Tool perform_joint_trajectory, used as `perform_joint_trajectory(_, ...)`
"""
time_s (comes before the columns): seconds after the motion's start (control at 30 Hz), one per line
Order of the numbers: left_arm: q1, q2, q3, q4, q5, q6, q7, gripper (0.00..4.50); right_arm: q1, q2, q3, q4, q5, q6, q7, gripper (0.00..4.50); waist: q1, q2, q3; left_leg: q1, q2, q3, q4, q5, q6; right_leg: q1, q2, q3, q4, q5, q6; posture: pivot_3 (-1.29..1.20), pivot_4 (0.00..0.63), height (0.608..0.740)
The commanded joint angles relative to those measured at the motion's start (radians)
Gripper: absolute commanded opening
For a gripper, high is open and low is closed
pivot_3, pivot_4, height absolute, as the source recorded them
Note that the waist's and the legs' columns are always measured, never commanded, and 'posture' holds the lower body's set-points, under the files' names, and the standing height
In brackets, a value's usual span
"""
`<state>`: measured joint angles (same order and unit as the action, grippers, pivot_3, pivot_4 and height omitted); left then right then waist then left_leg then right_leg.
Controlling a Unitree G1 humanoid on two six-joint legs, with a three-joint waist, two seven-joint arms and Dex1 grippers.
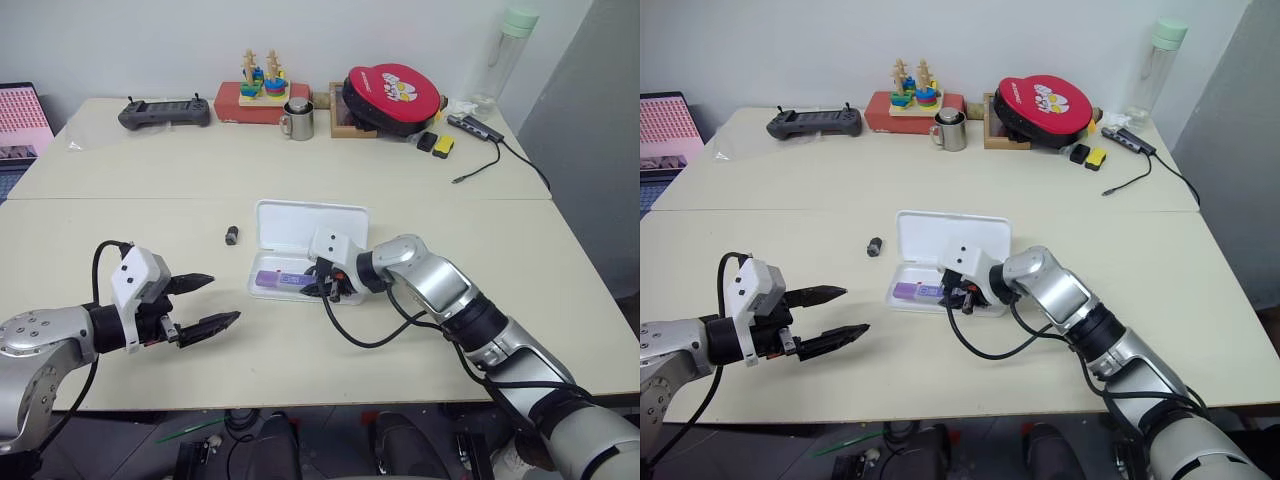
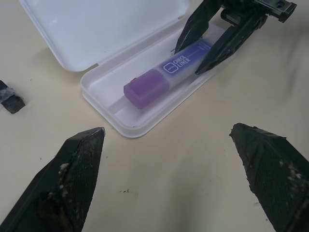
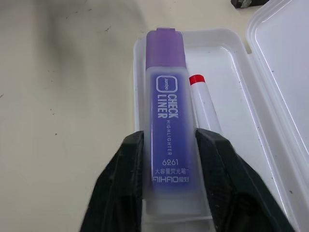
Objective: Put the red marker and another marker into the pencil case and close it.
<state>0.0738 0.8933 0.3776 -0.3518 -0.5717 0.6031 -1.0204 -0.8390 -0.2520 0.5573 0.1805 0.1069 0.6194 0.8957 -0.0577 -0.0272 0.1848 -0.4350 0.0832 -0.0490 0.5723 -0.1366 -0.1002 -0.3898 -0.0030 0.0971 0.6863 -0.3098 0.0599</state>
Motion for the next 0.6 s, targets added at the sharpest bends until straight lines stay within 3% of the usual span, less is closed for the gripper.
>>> perform_joint_trajectory(0.03, -0.022, -0.018, 0.017, -0.027, -0.033, -0.001, 0.023, 4.5, -0.029, 0.014, -0.044, -0.006, -0.003, -0.026, 0.008, 2.74, 0.0, 0.0, 0.0, 0.0, 0.0, 0.0, 0.0, 0.0, 0.0, 0.0, 0.0, 0.0, 0.0, 0.0, 0.0, 0.0, 0.15, 0.74)
perform_joint_trajectory(0.13, -0.035, -0.04, 0.026, -0.021, -0.044, -0.005, 0.048, 4.5, -0.033, 0.02, -0.068, -0.009, 0.002, -0.023, 0.01, 3.48, 0.0, 0.0, 0.0, 0.0, 0.0, 0.0, 0.0, 0.0, 0.0, 0.0, 0.0, 0.0, 0.0, 0.0, 0.0, 0.0, 0.15, 0.74)
perform_joint_trajectory(0.27, -0.153, -0.118, 0.08, 0.076, -0.048, -0.002, 0.204, 4.5, -0.019, 0.014, -0.135, -0.079, 0.047, -0.008, 0.023, 4.43, 0.005, 0.0, 0.0, 0.0, 0.0, 0.0, 0.0, 0.0, 0.0, 0.0, 0.0, 0.0, 0.0, 0.0, 0.001, 0.0, 0.15, 0.74)
perform_joint_trajectory(0.47, -0.336, -0.173, 0.024, 0.288, 0.103, 0.005, 0.467, 4.5, 0.023, 0.051, -0.3, -0.239, 0.179, 0.027, -0.021, 4.43, 0.004, -0.001, 0.0, 0.0, 0.0, -0.001, 0.001, 0.0, 0.0, 0.001, 0.001, 0.0, 0.0, 0.001, 0.003, 0.0, 0.15, 0.74)
perform_joint_trajectory(0.6, -0.415, -0.226, -0.059, 0.367, 0.143, 0.011, 0.498, 4.5, 0.018, 0.059, -0.315, -0.298, 0.17, 0.064, -0.088, 4.43, 0.005, -0.002, -0.001, 0.0, -0.001, -0.001, 0.001, 0.0, 0.0, 0.001, 0.0, 0.0, 0.0, 0.002, 0.002, 0.0, 0.15, 0.74)
